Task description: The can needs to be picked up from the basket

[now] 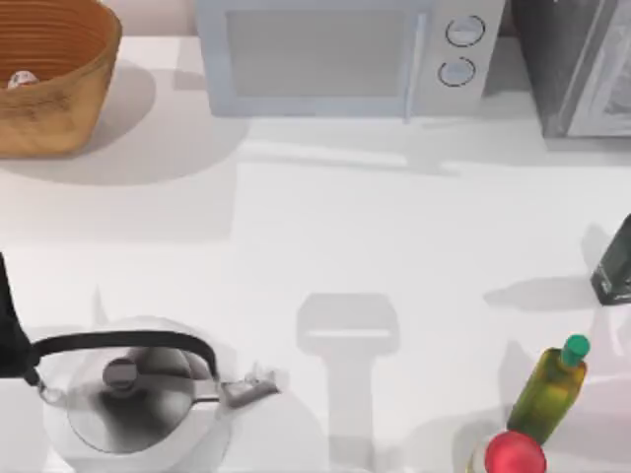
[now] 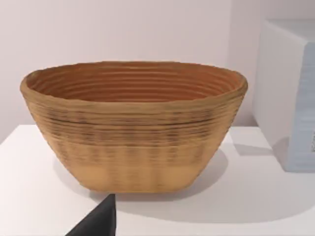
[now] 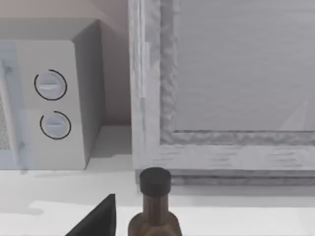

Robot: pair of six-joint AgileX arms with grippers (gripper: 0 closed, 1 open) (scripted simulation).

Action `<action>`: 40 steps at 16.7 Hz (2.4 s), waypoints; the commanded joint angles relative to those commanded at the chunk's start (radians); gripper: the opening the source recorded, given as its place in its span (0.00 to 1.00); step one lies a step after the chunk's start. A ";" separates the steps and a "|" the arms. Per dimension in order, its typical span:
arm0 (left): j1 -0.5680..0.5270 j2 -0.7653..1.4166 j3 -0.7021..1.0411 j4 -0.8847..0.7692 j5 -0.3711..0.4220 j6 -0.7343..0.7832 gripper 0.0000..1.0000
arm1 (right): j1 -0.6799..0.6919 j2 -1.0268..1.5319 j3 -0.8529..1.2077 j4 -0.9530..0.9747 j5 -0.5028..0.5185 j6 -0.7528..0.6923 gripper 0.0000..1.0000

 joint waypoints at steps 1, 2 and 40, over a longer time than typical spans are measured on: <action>0.000 0.000 0.000 0.000 0.000 0.000 1.00 | 0.000 0.000 0.000 0.000 0.000 0.000 1.00; 0.000 0.000 0.000 0.000 0.000 0.000 1.00 | 0.000 0.000 0.000 0.000 0.000 0.000 1.00; 0.173 2.765 2.882 -1.408 0.221 0.139 1.00 | 0.000 0.000 0.000 0.000 0.000 0.000 1.00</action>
